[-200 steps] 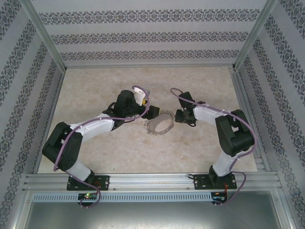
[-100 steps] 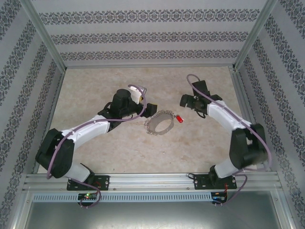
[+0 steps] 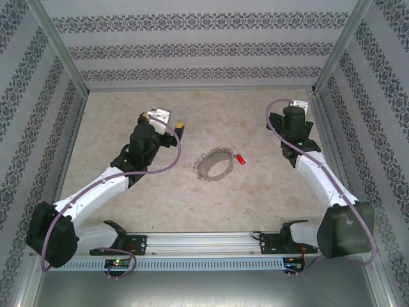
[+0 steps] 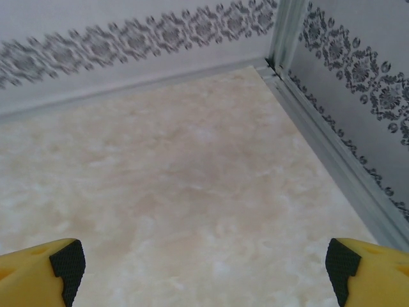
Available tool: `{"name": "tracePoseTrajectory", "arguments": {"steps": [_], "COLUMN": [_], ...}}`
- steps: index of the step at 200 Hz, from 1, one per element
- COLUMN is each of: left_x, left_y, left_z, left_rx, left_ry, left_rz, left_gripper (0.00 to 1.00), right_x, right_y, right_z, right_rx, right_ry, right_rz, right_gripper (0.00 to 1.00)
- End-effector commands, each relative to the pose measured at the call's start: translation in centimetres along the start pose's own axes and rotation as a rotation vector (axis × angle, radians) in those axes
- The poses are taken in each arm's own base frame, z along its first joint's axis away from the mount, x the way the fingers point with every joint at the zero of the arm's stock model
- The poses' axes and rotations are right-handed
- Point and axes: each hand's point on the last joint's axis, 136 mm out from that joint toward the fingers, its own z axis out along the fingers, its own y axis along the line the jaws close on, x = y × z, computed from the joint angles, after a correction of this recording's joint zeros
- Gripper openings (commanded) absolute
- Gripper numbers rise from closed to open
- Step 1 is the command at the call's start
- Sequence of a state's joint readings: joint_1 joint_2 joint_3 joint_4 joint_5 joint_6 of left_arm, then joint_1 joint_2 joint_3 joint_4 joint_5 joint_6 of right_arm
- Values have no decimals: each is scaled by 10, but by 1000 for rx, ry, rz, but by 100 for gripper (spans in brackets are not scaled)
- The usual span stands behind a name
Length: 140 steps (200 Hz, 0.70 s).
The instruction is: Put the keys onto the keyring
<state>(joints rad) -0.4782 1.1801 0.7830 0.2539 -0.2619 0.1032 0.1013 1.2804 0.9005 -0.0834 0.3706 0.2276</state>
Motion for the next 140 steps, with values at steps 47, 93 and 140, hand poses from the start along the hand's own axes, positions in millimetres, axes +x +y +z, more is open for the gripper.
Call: {"name": "tracePoseTrajectory", "arguments": {"steps": [47,93,140], "left_x": [104,148,173], "left_y": [126,105,81], "left_z": [-29,0,22], "left_rx": [-371,-265,-129], "left_ry": [104,138,140], "left_rz": [-104,-139,-61], "left_gripper": [100,100,100], "right_x": [80,81,93], "right_y": [-17,3,19], "right_z": [45,45,42], "right_rx": [58,-114,-242], "right_ry": [-45,-100,-209], "right_rz": [-134,-115,-122], "right_gripper": [98,98,98]}}
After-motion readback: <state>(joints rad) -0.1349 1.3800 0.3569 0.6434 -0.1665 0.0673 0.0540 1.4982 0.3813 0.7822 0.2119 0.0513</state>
